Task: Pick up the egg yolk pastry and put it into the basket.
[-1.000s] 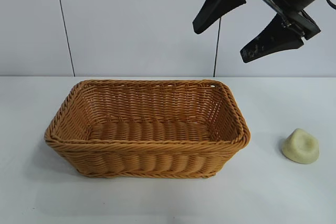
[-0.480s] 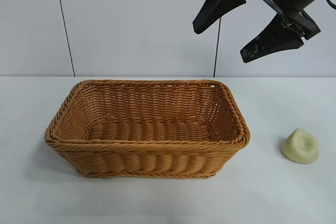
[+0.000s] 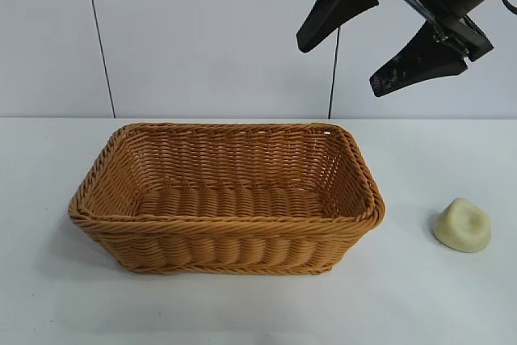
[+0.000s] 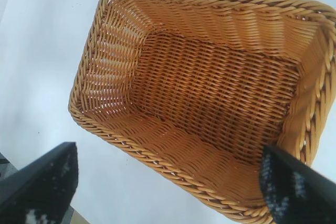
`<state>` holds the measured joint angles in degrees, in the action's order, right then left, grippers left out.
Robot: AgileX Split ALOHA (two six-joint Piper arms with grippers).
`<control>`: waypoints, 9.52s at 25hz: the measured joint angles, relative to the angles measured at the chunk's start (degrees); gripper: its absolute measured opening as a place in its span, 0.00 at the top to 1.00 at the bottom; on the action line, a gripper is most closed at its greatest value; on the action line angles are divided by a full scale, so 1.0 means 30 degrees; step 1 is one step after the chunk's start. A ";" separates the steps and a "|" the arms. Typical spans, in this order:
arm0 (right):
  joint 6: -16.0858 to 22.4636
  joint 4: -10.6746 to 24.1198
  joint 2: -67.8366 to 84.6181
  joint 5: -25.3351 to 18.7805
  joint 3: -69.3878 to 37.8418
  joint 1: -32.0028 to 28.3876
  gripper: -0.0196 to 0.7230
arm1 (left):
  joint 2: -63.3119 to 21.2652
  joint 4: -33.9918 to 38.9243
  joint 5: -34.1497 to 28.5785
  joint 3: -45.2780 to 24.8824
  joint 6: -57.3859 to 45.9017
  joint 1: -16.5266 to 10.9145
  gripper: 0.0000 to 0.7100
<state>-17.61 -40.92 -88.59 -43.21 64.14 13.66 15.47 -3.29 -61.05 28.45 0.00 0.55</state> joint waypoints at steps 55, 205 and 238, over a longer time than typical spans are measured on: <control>0.8209 1.3991 -0.9405 0.0276 0.1613 -0.2496 0.13 | -0.5274 -0.0139 0.0000 -0.0159 0.0000 0.0000 0.02; 0.6361 1.3994 1.3801 -0.4490 -1.1188 -0.4168 0.12 | -0.5274 -0.0143 0.0000 -0.0159 0.0000 0.0000 0.02; 0.6342 1.3852 2.9659 -0.4708 -1.1666 -0.4168 0.12 | -0.5274 -0.0143 0.0000 -0.0159 0.0000 0.0000 0.02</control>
<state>1.42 0.64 0.39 -57.34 29.14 1.16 -0.35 -3.72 -61.05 27.98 0.00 0.55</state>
